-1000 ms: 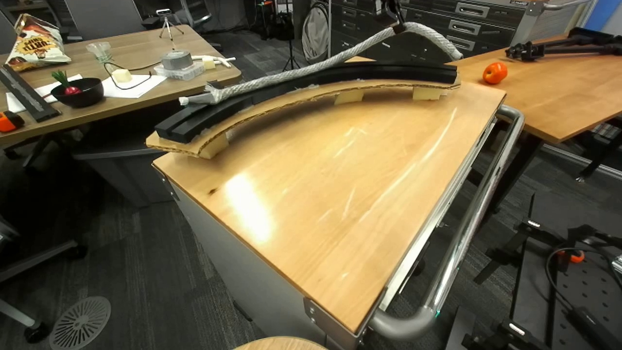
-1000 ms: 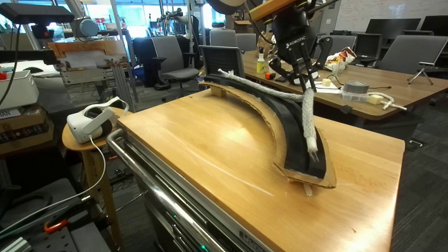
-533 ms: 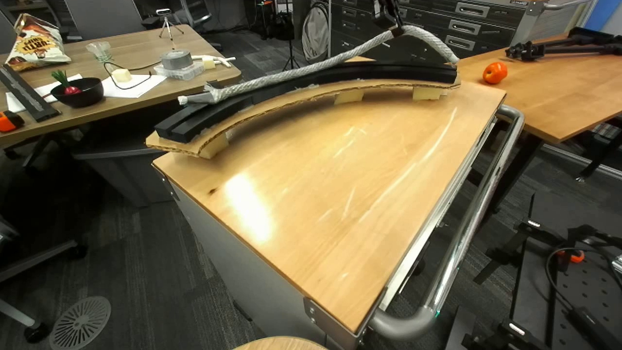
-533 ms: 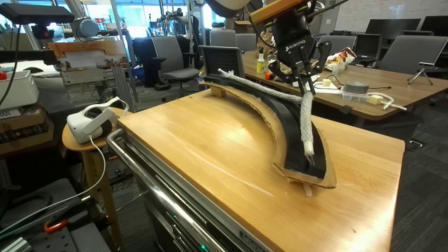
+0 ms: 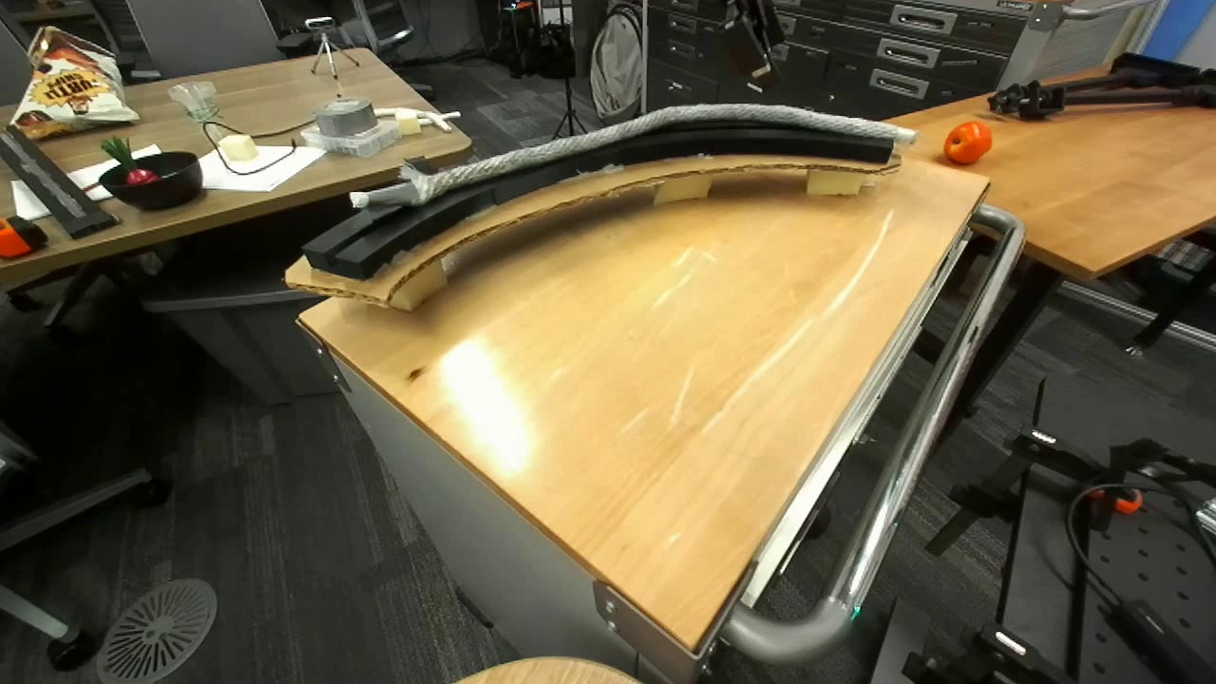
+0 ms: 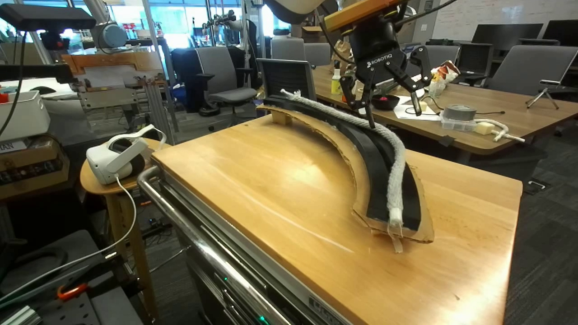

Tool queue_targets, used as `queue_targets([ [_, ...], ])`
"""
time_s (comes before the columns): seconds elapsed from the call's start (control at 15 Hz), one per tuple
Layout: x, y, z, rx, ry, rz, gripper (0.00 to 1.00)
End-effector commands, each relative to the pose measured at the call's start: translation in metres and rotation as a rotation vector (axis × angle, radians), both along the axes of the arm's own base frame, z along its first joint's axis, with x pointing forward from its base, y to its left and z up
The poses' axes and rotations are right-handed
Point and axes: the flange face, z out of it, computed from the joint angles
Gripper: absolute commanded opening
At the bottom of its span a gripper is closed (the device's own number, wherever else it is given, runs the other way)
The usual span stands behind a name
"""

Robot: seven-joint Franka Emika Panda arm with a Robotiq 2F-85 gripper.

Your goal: Place the rope on the platform

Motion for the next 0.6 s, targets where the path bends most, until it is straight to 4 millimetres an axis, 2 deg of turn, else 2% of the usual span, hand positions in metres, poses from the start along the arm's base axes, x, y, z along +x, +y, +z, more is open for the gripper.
queue_targets([
  [0.0, 0.005, -0.001, 0.007, 0.064, -0.047, 0.099, 1.00],
  [0.27, 0.014, -0.011, -0.008, 0.049, -0.155, 0.311, 1.00],
  [0.4, 0.010, -0.024, -0.015, 0.041, -0.199, 0.410, 1.00],
  [0.53, 0.002, -0.046, -0.017, 0.051, -0.241, 0.506, 1.00],
])
